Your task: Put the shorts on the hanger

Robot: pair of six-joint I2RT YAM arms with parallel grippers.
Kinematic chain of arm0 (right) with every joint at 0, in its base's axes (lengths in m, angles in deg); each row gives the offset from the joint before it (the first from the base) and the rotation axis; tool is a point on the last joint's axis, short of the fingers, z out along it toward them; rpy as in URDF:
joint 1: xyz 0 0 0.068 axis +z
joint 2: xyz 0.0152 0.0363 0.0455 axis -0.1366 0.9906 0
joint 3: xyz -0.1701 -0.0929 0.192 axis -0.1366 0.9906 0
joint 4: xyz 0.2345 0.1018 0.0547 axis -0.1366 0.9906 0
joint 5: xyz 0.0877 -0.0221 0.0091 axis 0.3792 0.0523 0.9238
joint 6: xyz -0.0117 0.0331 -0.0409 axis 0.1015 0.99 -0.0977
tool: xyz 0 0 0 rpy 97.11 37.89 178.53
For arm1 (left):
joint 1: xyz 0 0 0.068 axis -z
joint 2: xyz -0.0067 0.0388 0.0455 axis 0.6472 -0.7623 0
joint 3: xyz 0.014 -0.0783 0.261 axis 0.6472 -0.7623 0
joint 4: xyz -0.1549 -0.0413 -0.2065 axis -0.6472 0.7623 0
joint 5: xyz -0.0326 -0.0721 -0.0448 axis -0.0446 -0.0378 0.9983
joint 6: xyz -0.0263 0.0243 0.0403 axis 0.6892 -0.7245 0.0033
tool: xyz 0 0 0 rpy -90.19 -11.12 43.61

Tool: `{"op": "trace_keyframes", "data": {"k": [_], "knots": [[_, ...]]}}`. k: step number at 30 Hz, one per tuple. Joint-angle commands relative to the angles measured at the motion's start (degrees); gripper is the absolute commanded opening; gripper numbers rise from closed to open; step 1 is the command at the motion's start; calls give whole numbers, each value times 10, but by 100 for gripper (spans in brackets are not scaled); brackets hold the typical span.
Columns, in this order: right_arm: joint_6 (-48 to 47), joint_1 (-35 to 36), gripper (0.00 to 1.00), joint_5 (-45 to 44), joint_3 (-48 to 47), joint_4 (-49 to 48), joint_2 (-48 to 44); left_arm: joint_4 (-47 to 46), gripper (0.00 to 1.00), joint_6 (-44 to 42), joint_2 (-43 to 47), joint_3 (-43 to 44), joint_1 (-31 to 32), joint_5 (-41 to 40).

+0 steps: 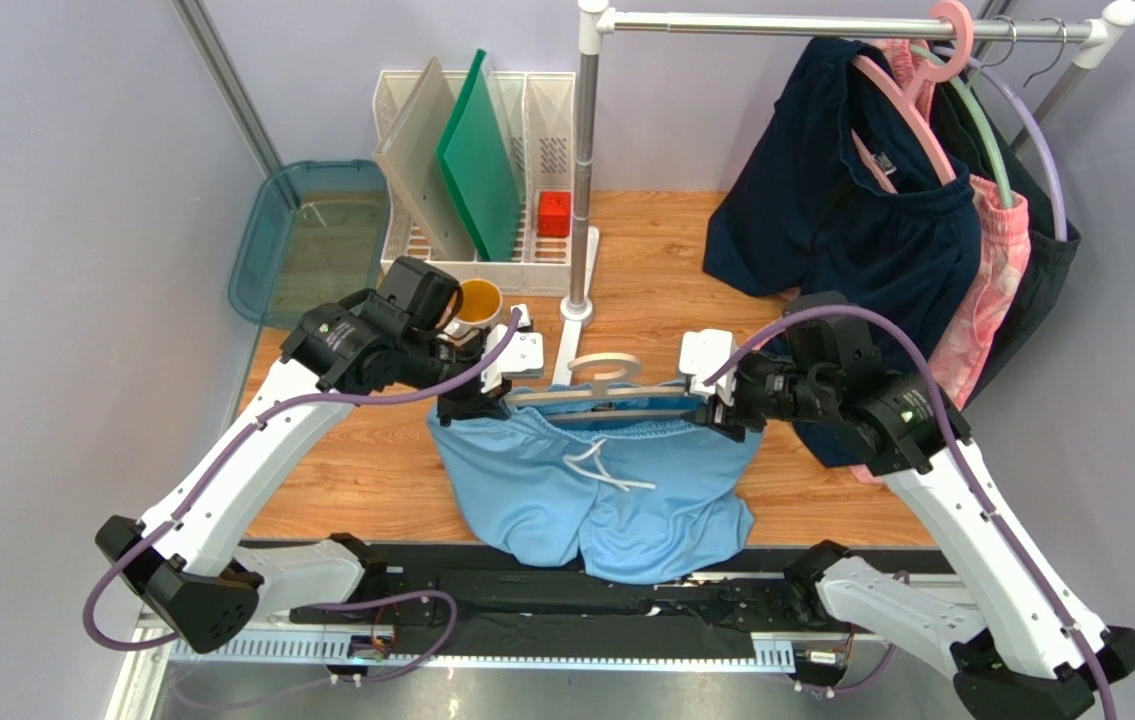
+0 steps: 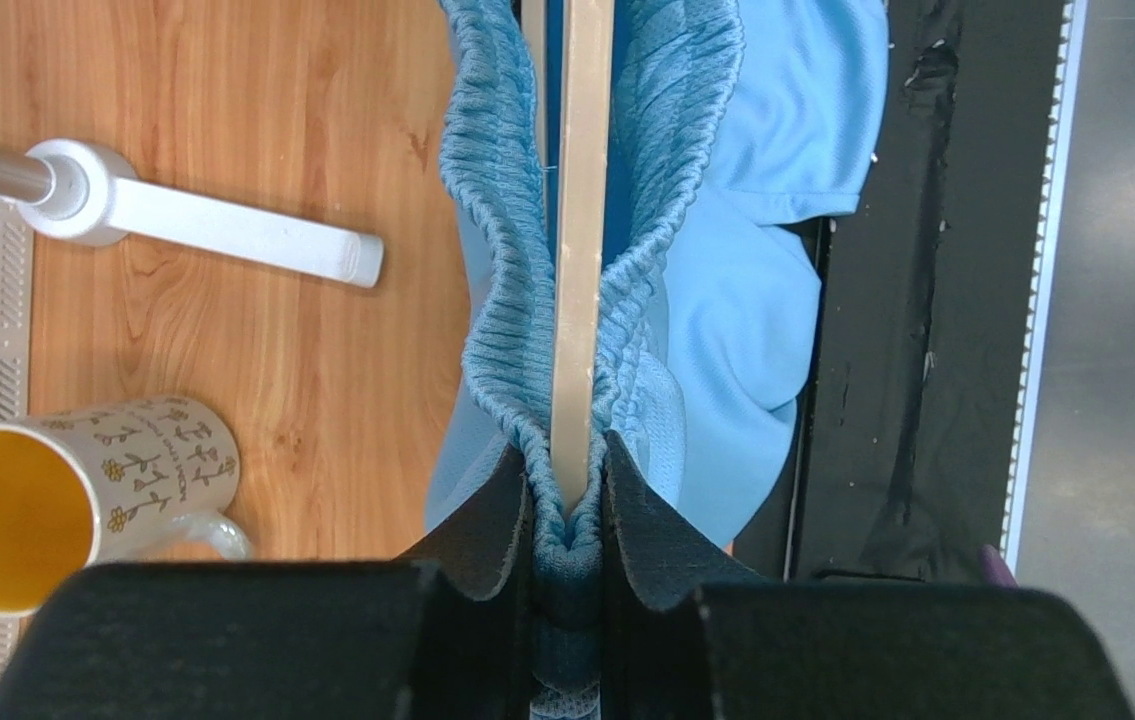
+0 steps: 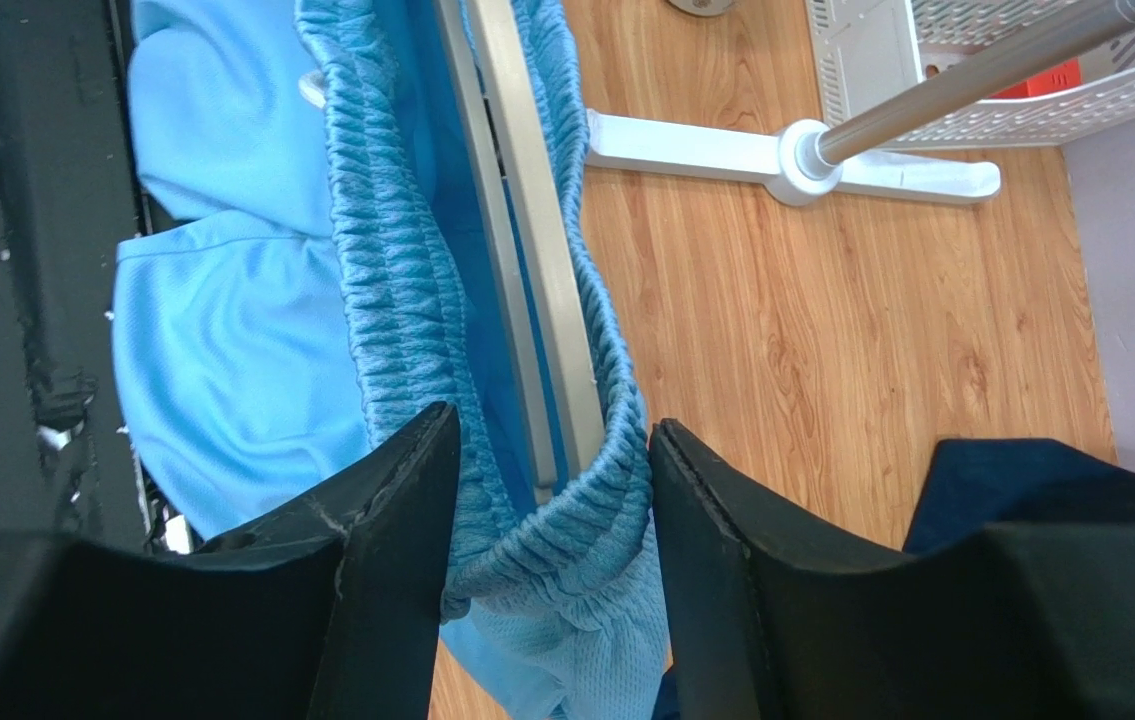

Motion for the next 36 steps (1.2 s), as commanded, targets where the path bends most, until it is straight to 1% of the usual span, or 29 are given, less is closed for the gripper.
{"op": "trace_keyframes", "data": {"k": [1, 2, 5, 9, 11, 18, 20, 23, 26, 28, 29, 31, 32, 33, 34, 35, 36], "knots": [[-6, -4, 54, 33, -45, 15, 13, -10, 0, -17, -3, 30, -1, 51], [7, -2, 56, 57, -54, 6, 18, -10, 0, -17, -7, 39, 0, 55], [44, 7, 61, 82, -88, -23, 44, -10, 0, -14, -22, 58, 2, 59], [64, 23, 61, 101, -114, -36, 73, -15, 0, -2, -33, 71, 4, 64], [75, 37, 59, 111, -107, -52, 77, -17, 0, 2, -35, 73, 5, 69], [63, 73, 42, 106, -48, -80, 79, -25, 0, 14, -29, 72, 4, 73], [52, 73, 40, 97, -30, -77, 73, -25, 0, 13, -24, 70, 4, 71], [45, 72, 40, 83, -6, -73, 53, -30, 0, 11, -17, 63, 4, 72], [45, 72, 31, 72, 8, -71, 34, -35, 0, 16, -17, 60, 4, 72], [53, 73, 12, 62, 15, -69, 27, -39, 0, 18, -18, 62, 4, 78], [57, 72, 0, 57, 16, -68, 22, -42, 0, 25, -19, 61, 4, 81], [86, 72, 0, 41, 11, -67, 17, -47, 1, 33, -18, 62, 4, 81], [100, 71, 0, 36, 10, -66, 10, -48, 6, 43, -18, 63, 4, 80], [112, 69, 0, 29, 4, -61, 8, -49, 15, 47, -17, 64, 4, 77], [135, 67, 0, 20, 0, -56, 3, -53, 36, 53, -15, 64, 4, 64], [145, 60, 0, 16, -2, -52, -6, -56, 44, 55, -12, 65, 4, 53], [154, 57, 0, 6, -4, -42, -11, -64, 51, 55, -10, 68, 1, 29]]}}
